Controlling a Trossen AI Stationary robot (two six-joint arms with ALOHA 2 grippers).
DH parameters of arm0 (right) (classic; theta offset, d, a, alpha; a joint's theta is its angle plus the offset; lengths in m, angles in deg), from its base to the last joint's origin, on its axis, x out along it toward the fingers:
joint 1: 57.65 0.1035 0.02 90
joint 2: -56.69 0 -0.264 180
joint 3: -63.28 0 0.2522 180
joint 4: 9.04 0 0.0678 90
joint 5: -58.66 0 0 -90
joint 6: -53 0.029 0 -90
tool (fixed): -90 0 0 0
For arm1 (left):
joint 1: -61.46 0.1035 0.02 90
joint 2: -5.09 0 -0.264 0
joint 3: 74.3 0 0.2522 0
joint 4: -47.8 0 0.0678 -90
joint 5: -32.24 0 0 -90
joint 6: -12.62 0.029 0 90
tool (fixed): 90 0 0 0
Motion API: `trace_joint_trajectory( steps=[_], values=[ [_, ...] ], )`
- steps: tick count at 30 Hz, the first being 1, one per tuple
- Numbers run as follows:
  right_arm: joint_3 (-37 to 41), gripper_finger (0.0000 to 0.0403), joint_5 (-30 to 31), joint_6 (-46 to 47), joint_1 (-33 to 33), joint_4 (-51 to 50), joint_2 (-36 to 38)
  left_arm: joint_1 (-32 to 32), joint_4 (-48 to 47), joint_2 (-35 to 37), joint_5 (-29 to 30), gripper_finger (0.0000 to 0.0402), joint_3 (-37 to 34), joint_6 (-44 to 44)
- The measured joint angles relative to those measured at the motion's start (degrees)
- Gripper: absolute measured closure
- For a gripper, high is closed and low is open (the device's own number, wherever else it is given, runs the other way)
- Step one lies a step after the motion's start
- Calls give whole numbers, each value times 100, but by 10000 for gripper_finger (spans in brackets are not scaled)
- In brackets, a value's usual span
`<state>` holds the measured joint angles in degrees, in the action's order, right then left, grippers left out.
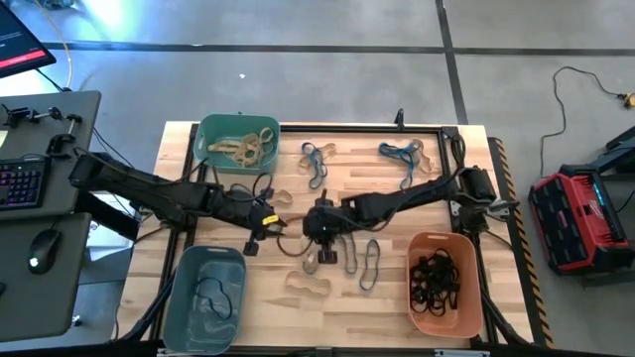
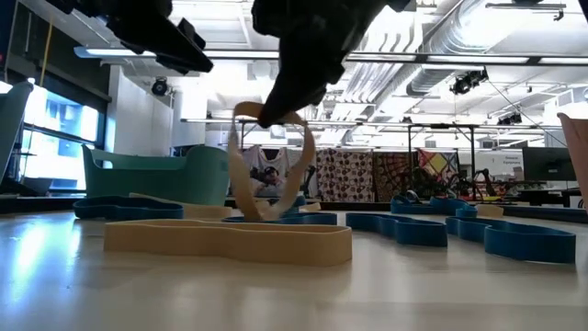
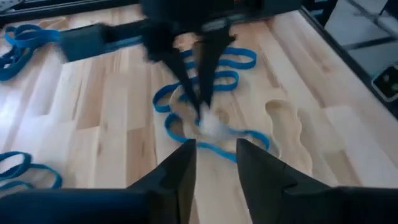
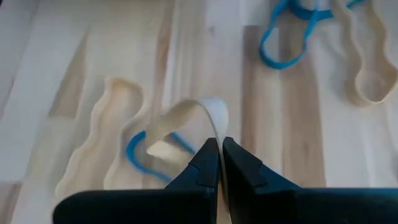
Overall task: Sort rubber bands into baskets
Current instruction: Put the brown rubber band into the green bin
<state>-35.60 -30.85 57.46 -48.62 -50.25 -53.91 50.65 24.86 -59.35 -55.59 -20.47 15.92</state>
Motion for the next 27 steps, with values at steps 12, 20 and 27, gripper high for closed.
trace_joint_trajectory(
  steps=[12, 20, 27],
  values=[
    [0, 402, 46, 263, -76, 612, 0, -13, 676, -667, 275, 233, 0, -575],
    [0, 402, 384, 363, -78, 888, 0, -19, 789, -949, 69, 224, 0, -823],
    [0, 402, 388, 363, -63, 942, 0, -19, 771, -943, 90, 234, 0, -820]
  ],
)
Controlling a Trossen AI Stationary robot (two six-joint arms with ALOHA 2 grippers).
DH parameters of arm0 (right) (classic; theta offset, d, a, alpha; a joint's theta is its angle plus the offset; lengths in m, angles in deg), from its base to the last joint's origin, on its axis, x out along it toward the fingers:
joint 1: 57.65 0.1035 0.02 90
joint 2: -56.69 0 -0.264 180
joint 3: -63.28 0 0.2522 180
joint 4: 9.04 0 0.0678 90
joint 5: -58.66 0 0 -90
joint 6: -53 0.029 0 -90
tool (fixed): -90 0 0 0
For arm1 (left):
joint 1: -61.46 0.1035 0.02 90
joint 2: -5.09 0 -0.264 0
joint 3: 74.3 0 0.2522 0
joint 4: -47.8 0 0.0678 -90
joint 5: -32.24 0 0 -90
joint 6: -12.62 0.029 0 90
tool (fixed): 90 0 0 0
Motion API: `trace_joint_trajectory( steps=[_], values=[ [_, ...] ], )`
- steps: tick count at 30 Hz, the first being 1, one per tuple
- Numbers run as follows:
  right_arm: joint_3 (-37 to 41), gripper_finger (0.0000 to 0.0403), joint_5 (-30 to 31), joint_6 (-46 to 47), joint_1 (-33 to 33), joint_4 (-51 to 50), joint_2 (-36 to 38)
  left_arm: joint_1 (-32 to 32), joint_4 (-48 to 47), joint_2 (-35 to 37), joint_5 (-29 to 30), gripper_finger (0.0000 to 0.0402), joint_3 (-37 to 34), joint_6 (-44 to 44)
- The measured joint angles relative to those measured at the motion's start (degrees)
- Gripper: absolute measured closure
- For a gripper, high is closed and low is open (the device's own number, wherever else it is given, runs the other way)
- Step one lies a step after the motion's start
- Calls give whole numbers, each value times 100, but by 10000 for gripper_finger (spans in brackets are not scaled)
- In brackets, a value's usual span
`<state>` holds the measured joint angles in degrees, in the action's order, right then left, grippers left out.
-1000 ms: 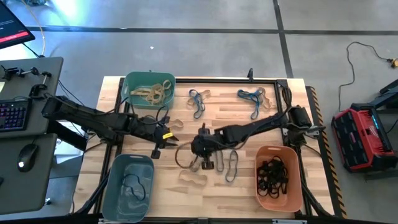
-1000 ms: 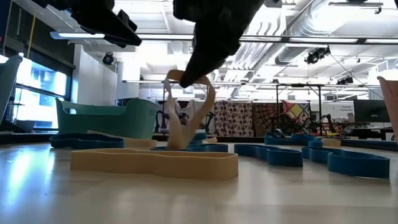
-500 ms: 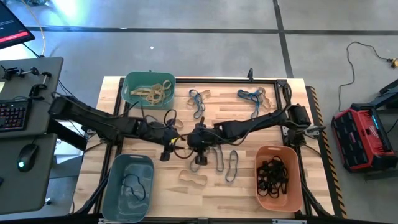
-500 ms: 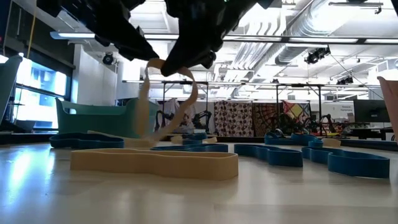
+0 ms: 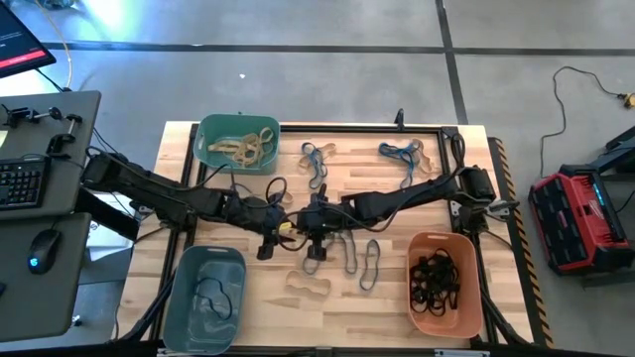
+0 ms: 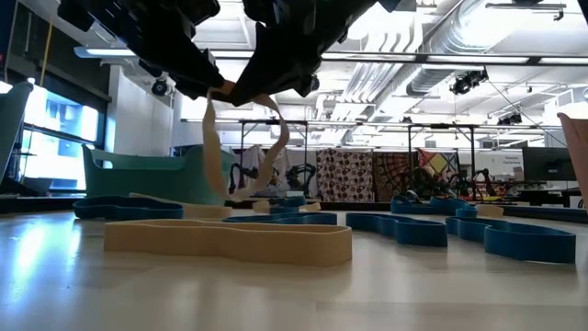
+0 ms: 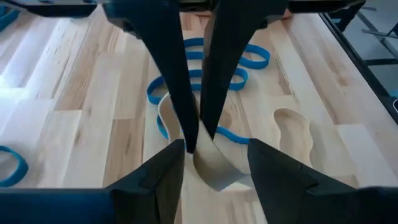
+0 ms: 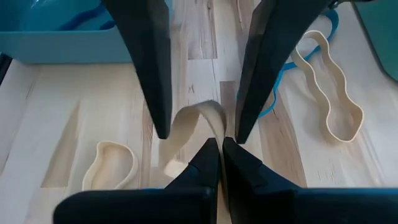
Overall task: Sort rubber bands into baskets
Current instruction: Put the brown rubber band into the green bin
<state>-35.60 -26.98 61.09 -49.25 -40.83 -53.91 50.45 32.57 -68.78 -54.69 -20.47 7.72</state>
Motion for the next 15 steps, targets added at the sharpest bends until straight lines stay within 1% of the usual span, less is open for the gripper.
trace_joint_trajectory(
  steps=[2, 4, 10, 11, 13, 15],
  values=[
    [0, 402, 0, 0, 0, 1, 0, 0, -95, 0, -4, 250, 0, 4],
    [0, 402, 2, 0, 0, 28, 0, 4, -181, 0, -48, 275, 0, 58],
    [0, 402, 15, -53, 66, 180, 0, 2, -252, 0, -88, 385, 0, 209],
    [0, 402, 17, -59, 77, 178, 0, 2, -247, 0, -53, 393, 0, 212],
    [0, 402, 40, -59, 109, 157, 0, 2, -245, 0, -2, 391, 0, 271],
    [0, 398, 196, -65, 159, 135, 0, 2, -257, 0, 2, 393, 0, 353]
  ],
)
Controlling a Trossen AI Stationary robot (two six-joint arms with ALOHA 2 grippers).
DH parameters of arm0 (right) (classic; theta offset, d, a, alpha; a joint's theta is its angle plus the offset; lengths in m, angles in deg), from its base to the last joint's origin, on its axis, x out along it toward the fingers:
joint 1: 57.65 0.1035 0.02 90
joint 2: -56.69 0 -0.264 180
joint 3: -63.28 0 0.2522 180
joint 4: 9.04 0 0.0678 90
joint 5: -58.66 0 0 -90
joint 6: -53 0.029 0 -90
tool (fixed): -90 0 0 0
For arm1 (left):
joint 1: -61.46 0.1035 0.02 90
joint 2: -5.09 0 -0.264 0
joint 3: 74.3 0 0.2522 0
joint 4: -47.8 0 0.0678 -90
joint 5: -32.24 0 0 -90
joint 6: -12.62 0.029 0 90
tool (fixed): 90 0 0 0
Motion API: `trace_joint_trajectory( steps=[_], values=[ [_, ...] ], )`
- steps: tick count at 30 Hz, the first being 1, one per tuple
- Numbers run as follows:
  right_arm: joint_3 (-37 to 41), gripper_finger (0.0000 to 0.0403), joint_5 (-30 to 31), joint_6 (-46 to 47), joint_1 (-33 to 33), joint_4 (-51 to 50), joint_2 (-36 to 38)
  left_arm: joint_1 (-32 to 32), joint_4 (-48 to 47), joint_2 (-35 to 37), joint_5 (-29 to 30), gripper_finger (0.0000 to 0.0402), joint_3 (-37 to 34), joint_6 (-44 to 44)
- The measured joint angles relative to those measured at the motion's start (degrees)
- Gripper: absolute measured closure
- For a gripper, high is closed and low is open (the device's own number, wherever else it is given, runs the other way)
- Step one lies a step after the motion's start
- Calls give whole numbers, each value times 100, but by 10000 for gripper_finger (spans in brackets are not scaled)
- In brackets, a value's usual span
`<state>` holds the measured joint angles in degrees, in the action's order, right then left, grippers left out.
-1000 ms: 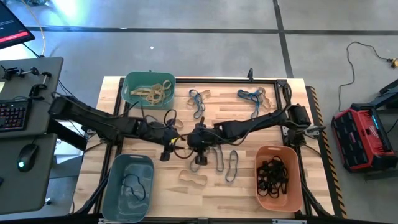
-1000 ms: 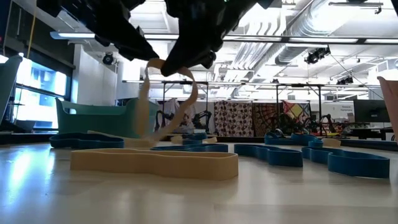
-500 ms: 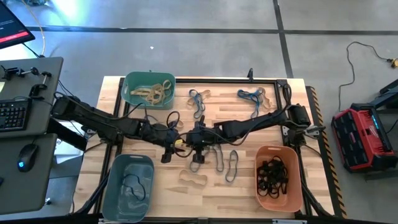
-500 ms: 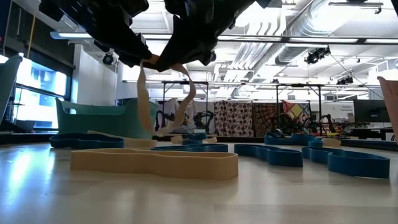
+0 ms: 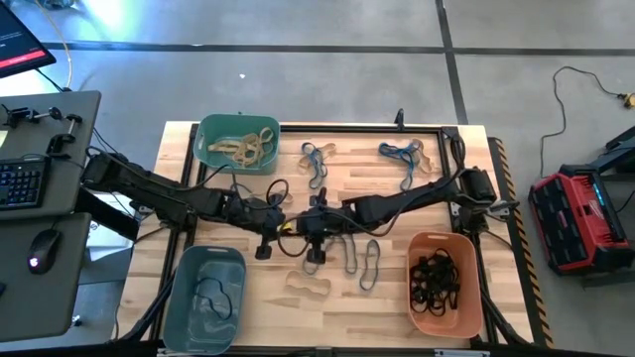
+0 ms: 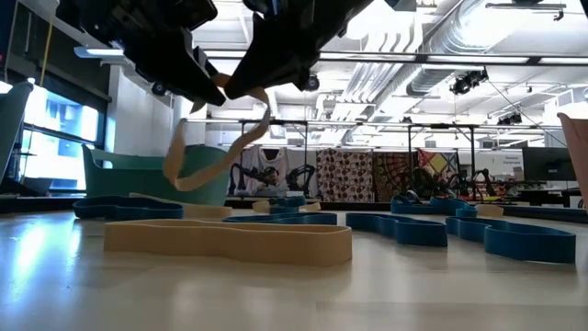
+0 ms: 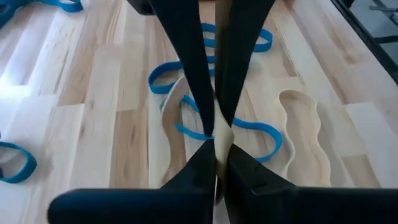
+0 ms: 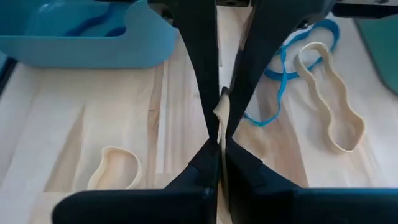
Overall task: Sort rubber bands into baskets
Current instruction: Put the brown rubber band into the green bin
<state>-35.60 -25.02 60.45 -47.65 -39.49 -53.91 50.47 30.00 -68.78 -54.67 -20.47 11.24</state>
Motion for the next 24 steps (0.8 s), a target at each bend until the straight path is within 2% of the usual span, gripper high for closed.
trace_joint_trajectory(
  steps=[4, 11, 14, 17, 19, 24],
  values=[
    [0, 354, 331, -249, 142, -86, 0, 52, -161, 0, 99, 399, 29, -24],
    [0, 238, 1312, -344, 355, -64, 0, 198, -877, 2, 498, 401, 361, -51],
    [0, 212, 1491, -310, 394, -78, 18, 307, -1283, 4, 656, 401, 585, -108],
    [0, 213, 1624, -227, 425, -86, 35, 446, -1846, 4, 979, 401, 802, -185],
    [0, 229, 1653, -231, 431, -126, 35, 542, -2242, 4, 1255, 401, 963, -200],
    [0, 309, 1691, -143, 431, -360, 35, 899, -3398, 4, 1619, 401, 1391, -345]
  ],
)
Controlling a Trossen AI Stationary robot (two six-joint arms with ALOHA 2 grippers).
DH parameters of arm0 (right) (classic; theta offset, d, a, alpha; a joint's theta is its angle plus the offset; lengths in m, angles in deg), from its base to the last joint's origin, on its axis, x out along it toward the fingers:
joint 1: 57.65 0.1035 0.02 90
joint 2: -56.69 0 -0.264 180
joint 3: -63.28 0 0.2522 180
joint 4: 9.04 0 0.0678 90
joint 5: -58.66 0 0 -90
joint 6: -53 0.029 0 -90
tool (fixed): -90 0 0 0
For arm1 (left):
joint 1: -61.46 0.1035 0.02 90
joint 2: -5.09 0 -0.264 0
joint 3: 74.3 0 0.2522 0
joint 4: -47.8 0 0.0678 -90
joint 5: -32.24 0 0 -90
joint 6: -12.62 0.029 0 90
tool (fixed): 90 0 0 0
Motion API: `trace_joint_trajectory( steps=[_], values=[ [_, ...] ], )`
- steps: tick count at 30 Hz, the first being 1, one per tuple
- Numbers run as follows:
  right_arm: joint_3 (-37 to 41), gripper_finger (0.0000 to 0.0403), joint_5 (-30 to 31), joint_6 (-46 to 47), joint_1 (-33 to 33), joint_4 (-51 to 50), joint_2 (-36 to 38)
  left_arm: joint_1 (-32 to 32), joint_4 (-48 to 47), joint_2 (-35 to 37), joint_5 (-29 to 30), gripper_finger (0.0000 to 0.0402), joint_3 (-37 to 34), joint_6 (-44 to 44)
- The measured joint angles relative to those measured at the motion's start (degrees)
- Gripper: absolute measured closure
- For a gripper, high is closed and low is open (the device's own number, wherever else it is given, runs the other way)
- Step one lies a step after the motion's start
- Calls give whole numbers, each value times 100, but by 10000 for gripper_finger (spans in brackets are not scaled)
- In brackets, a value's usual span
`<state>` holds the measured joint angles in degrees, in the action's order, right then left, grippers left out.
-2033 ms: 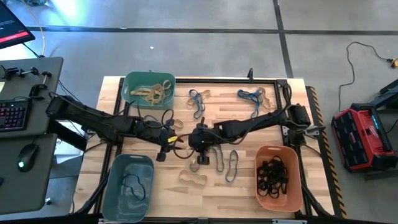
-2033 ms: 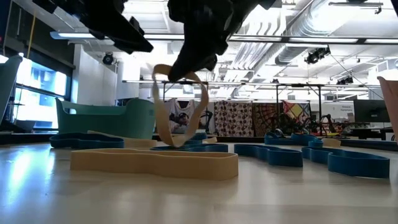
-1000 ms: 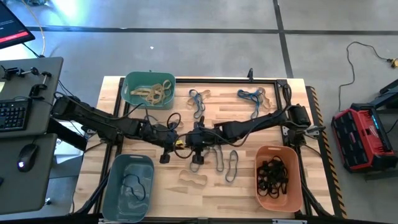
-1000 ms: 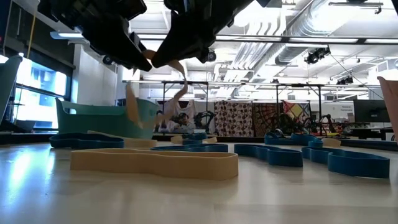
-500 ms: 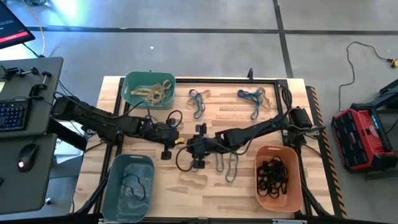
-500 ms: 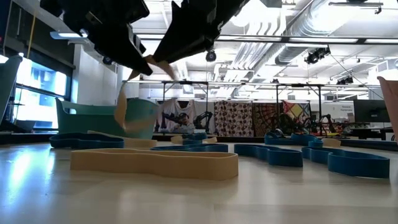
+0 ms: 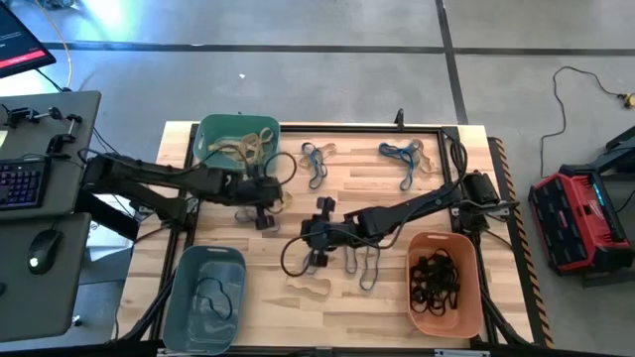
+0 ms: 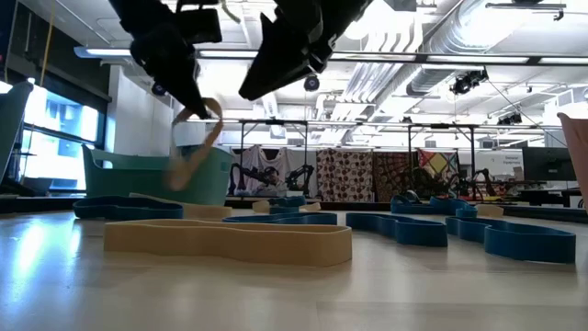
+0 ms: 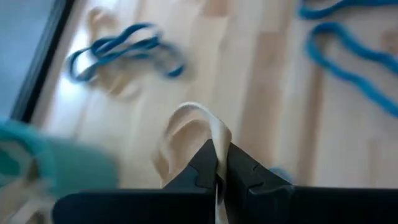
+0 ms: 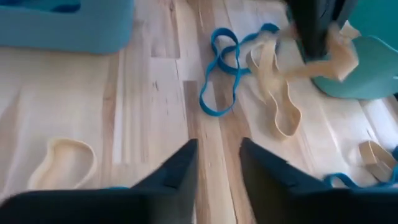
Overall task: Sort rubber bands into baskets
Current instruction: Put the brown rubber band into the green bin
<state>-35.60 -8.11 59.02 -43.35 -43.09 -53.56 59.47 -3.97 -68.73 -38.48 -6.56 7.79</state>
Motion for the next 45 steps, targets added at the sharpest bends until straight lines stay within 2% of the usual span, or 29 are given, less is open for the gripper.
trace_joint_trajectory(
  steps=[3, 5, 9, 14, 23, 34, 45],
  values=[
    [2, 374, 39, -22, 0, -57, 0, 193, -589, 0, 298, 401, 268, -52],
    [2, 394, 39, -63, 0, -81, 0, 301, -940, 0, 481, 401, 446, -53],
    [2, 381, 37, -50, -2, -92, 0, 547, -1548, 55, 799, 401, 733, -53],
    [2, 399, 37, -52, -2, -147, 0, 1031, -2227, 357, 1021, 401, 839, -23],
    [2, 401, 33, -204, -44, -175, 0, 2190, -2875, 969, 1195, 401, 841, 220],
    [2, 402, 26, -203, -55, -174, 0, 3660, -2716, 642, 1160, 401, 839, 1142],
    [2, 403, 23, -212, -55, -174, 0, 4374, -2117, -286, 964, 401, 832, 1552]
  ],
)
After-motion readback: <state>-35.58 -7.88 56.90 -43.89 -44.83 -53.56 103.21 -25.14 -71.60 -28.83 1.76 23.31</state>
